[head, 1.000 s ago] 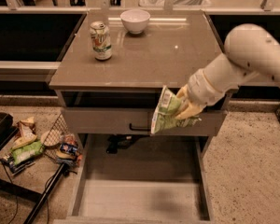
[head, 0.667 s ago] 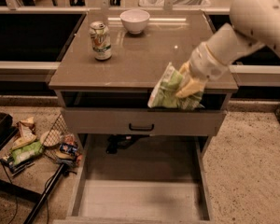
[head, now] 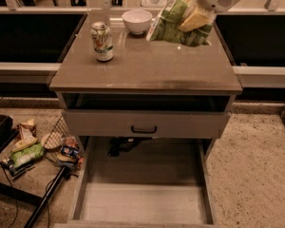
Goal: Pick green jalapeno chip bag from middle drawer and place on counter
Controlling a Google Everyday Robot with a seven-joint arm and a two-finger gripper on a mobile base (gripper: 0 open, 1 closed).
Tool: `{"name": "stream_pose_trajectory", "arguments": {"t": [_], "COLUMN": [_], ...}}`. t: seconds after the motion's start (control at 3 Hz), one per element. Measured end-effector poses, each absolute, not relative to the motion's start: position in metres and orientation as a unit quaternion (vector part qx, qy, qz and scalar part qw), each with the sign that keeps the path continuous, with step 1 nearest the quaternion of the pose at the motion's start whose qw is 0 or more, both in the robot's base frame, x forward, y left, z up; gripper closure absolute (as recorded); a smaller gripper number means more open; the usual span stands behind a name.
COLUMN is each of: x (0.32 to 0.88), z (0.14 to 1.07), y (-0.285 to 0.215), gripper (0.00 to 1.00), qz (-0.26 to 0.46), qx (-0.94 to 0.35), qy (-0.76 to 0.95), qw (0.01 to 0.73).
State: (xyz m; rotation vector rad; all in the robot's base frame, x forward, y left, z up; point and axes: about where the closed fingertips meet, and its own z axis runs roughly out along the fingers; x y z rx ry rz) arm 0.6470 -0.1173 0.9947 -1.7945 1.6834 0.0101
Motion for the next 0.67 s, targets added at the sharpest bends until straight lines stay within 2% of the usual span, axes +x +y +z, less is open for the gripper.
{"name": "stream_pose_trajectory", "arguments": {"t": [0.33,0.67], "x": [0.678,0.713], "z": [0.997,0.959], "y": [-0.118,-0.115], "gripper": [1.00,1.00], "qz": [-0.041,-0.081], "qx": [-0.682,-0.691], "qy": [0.638,0.616], "qw": [0.355,0.369]}}
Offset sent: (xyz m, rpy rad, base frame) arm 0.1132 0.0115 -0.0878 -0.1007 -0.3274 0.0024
